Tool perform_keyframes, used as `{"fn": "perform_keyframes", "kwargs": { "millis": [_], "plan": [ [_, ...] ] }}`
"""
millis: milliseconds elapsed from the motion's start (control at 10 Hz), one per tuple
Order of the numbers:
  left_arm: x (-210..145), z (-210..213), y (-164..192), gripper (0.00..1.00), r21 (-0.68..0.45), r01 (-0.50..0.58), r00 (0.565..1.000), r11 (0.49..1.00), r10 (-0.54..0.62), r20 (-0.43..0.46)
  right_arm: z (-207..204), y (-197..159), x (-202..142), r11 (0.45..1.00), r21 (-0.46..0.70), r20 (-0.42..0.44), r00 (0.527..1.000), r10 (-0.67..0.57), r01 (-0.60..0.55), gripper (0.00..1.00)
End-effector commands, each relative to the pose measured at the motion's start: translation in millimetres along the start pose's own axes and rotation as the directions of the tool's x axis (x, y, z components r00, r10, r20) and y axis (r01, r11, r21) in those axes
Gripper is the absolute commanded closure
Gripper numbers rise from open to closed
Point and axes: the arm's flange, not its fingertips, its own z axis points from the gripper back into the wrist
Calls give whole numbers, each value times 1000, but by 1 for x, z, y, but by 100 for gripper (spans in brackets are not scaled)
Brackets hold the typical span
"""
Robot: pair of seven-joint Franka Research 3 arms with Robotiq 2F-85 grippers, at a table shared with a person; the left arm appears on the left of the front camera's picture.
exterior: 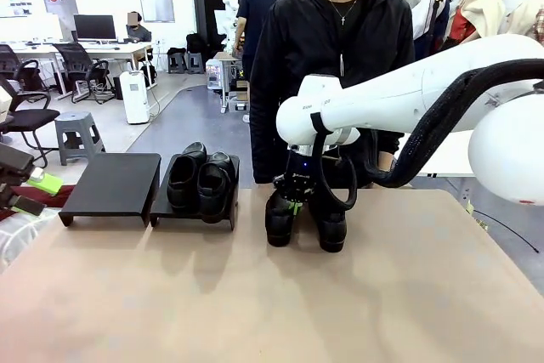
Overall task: Organize the shoes by placing them on the stand.
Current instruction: Pick up one Shoe and place it in the middle of the table.
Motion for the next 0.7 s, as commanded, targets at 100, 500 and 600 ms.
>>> {"fn": "perform_keyframes", "kwargs": {
  "millis": [100,500,600],
  "plan": [
    [0,1,0,0,-22,8,1000,1000,-8,9,80,-2,-111,983,59,-101,979,178,-173,100],
    [0,1,0,0,-22,8,1000,1000,-8,9,76,15,-229,955,222,-126,965,228,-197,100],
    [0,1,0,0,-22,8,1000,1000,-8,9,79,17,-225,961,221,-61,981,185,-167,100]
  ]
}}
